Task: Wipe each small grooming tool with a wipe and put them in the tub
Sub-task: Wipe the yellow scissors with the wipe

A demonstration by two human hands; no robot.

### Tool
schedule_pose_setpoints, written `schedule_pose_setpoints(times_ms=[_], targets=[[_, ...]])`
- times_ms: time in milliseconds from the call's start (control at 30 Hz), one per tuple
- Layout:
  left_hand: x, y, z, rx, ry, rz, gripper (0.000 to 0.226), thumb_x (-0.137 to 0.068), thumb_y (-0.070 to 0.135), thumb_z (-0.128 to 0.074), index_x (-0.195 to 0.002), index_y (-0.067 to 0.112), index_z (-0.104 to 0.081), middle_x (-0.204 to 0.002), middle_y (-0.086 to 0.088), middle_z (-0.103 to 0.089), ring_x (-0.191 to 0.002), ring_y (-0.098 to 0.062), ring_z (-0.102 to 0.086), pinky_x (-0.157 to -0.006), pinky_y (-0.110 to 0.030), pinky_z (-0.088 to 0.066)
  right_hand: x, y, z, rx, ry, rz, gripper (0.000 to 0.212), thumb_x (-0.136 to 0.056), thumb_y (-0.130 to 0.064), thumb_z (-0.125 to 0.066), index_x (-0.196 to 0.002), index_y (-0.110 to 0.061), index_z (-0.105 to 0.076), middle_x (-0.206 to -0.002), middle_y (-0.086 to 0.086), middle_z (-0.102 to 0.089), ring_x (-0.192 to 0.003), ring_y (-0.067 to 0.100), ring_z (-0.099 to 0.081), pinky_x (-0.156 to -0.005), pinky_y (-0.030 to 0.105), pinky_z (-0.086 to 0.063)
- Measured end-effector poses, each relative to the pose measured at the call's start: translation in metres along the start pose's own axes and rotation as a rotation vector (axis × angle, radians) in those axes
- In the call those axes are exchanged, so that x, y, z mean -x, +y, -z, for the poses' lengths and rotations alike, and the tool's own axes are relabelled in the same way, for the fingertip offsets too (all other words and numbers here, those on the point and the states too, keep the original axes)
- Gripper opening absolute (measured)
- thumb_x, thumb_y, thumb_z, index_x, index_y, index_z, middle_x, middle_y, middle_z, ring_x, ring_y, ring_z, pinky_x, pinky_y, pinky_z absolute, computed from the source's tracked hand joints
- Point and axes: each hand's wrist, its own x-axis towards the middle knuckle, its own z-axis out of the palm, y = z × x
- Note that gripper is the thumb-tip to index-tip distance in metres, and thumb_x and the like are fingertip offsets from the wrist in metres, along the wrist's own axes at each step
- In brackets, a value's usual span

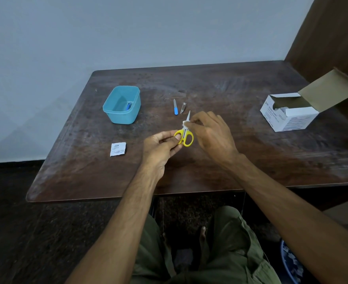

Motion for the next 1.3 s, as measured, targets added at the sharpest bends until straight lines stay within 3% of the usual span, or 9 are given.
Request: schedule_pose_setpoints(times_ms=[167, 300, 467, 600, 733, 867, 1067, 1200, 1300], targets=[[-0.001, -0.002, 0.001, -0.059, 0.014, -0.026, 0.016, -0.086, -0.003, -0.065, -0.103, -0.003, -0.066, -0.084, -0.009, -0.069, -0.077, -0.012, -0.067, -0.071, -0.021, -0.059, -0.004, 0.002, 0.005, 0.021, 0.009, 0.009, 0.025, -0.077, -0.009, -0.068, -0.1, -0.016, -0.073, -0.092, 0.004, -0.065, -0.076, 0.027, -0.058, -0.059, 0.031, -0.035], [-0.001, -0.003, 0.0, -0.113, 0.02, -0.06, 0.018, -0.086, -0.003, -0.065, -0.104, -0.004, -0.066, -0.08, -0.006, -0.068, -0.07, -0.008, -0.067, -0.068, -0.02, -0.058, -0.012, 0.002, 0.004, 0.061, -0.008, -0.078, 0.034, -0.067, 0.0, -0.077, -0.098, -0.014, -0.074, -0.087, 0.004, -0.064, -0.073, 0.028, -0.058, -0.058, 0.032, -0.035], [-0.003, -0.004, 0.001, -0.177, 0.06, -0.103, 0.015, -0.086, -0.004, -0.065, -0.101, -0.003, -0.067, -0.079, -0.007, -0.068, -0.065, -0.004, -0.068, -0.065, -0.019, -0.058, -0.005, -0.012, 0.006, 0.058, -0.105, 0.032, 0.032, -0.063, -0.006, -0.079, -0.094, -0.012, -0.073, -0.086, 0.006, -0.062, -0.075, 0.028, -0.058, -0.06, 0.031, -0.039], [-0.002, -0.006, 0.002, -0.206, 0.051, -0.113, 0.013, -0.086, -0.004, -0.066, -0.099, -0.003, -0.067, -0.078, -0.006, -0.067, -0.063, -0.003, -0.067, -0.063, -0.017, -0.057, -0.011, -0.008, 0.008, 0.084, -0.046, 0.001, 0.025, -0.073, -0.011, -0.055, -0.088, -0.014, -0.075, -0.083, 0.004, -0.063, -0.071, 0.028, -0.059, -0.059, 0.03, -0.041], [-0.001, -0.005, 0.0, -0.22, 0.063, -0.123, 0.013, -0.085, -0.002, -0.067, -0.097, 0.002, -0.068, -0.082, -0.008, -0.068, -0.068, -0.006, -0.067, -0.064, -0.018, -0.057, -0.018, -0.003, 0.008, 0.097, -0.062, -0.058, 0.023, -0.07, -0.004, -0.061, -0.087, -0.011, -0.075, -0.081, 0.006, -0.063, -0.07, 0.029, -0.059, -0.059, 0.03, -0.04], [-0.004, -0.006, 0.001, -0.24, 0.082, -0.13, 0.014, -0.085, -0.002, -0.067, -0.099, -0.001, -0.068, -0.077, -0.005, -0.068, -0.064, -0.005, -0.068, -0.062, -0.018, -0.056, -0.013, -0.016, 0.009, 0.082, -0.149, 0.017, 0.039, -0.075, -0.022, -0.036, -0.084, -0.014, -0.074, -0.08, 0.005, -0.061, -0.071, 0.028, -0.059, -0.059, 0.03, -0.042], [-0.002, -0.008, 0.002, -0.24, 0.068, -0.122, 0.013, -0.084, -0.002, -0.069, -0.095, 0.004, -0.069, -0.079, -0.006, -0.067, -0.068, -0.008, -0.068, -0.063, -0.018, -0.056, -0.024, 0.002, 0.009, 0.13, -0.102, -0.081, 0.027, -0.063, 0.002, -0.07, -0.086, -0.01, -0.075, -0.078, 0.008, -0.06, -0.07, 0.031, -0.059, -0.059, 0.032, -0.043], [-0.004, -0.006, 0.001, -0.245, 0.078, -0.127, 0.012, -0.085, -0.002, -0.067, -0.096, 0.002, -0.068, -0.075, -0.004, -0.067, -0.063, -0.004, -0.067, -0.062, -0.018, -0.056, -0.018, -0.012, 0.01, 0.131, -0.149, 0.047, 0.034, -0.073, -0.018, -0.042, -0.082, -0.015, -0.075, -0.081, 0.004, -0.061, -0.073, 0.027, -0.059, -0.061, 0.029, -0.042], [-0.005, -0.007, 0.001, -0.248, 0.076, -0.129, 0.012, -0.085, -0.002, -0.068, -0.086, 0.01, -0.068, -0.073, -0.002, -0.067, -0.063, -0.004, -0.067, -0.062, -0.019, -0.056, -0.015, -0.013, 0.013, 0.141, -0.163, 0.037, 0.039, -0.072, -0.018, -0.036, -0.081, -0.015, -0.074, -0.081, 0.004, -0.062, -0.072, 0.027, -0.06, -0.061, 0.029, -0.042]])
